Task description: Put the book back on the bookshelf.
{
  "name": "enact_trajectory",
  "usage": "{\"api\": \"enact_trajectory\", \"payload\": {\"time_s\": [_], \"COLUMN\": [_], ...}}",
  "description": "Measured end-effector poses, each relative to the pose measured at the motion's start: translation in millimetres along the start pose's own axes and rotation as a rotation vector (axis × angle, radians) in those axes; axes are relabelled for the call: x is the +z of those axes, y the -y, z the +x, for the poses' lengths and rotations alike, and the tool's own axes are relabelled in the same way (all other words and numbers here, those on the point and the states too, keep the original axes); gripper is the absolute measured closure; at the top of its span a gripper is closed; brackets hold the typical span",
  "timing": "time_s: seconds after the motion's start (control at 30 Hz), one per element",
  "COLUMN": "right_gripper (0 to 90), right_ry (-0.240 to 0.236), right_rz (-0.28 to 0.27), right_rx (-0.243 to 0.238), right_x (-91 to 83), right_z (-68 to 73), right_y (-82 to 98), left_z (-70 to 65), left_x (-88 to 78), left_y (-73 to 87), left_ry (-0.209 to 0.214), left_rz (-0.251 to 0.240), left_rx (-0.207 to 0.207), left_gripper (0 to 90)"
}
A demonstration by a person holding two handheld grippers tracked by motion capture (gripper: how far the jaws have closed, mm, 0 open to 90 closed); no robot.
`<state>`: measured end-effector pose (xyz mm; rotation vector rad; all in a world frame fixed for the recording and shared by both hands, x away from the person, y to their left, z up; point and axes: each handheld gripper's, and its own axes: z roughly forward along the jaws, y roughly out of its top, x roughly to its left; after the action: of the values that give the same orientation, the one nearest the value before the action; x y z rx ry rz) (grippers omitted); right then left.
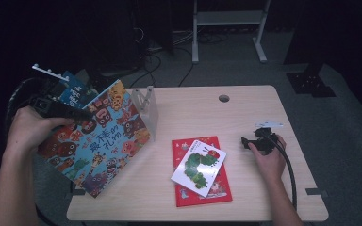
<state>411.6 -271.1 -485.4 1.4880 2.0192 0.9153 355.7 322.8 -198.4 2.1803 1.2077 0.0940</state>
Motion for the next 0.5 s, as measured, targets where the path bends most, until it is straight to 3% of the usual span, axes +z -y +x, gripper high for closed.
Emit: {"api": "enact_trajectory", "payload": {"time_s": [0.13,0.27,0.5], "right_gripper": [19.7,19.8,20.1], "right_ry": [0.001,0.001,0.003], "right_rz": [-0.001,-0.001,-0.001], "right_rx": [-0.001,0.000,0.004], "right_x": [0.0,0.0,0.0], "right_z": [-0.2,-0.1,-0.1], "right_y": [0.0,0.0,0.0], "left_z": [8.5,17.7,28.2], "left_x": [-4.1,-10.5,-20.1], "left_y": [6.3,11.3,15.0], "left_ry": [-0.011,-0.059,-0.079], "left_rz": [0.002,0.007,-0.006], "left_rx": [-0.028,-0.060,-0.102], "left_gripper": [80.6,80.6,80.6]}}
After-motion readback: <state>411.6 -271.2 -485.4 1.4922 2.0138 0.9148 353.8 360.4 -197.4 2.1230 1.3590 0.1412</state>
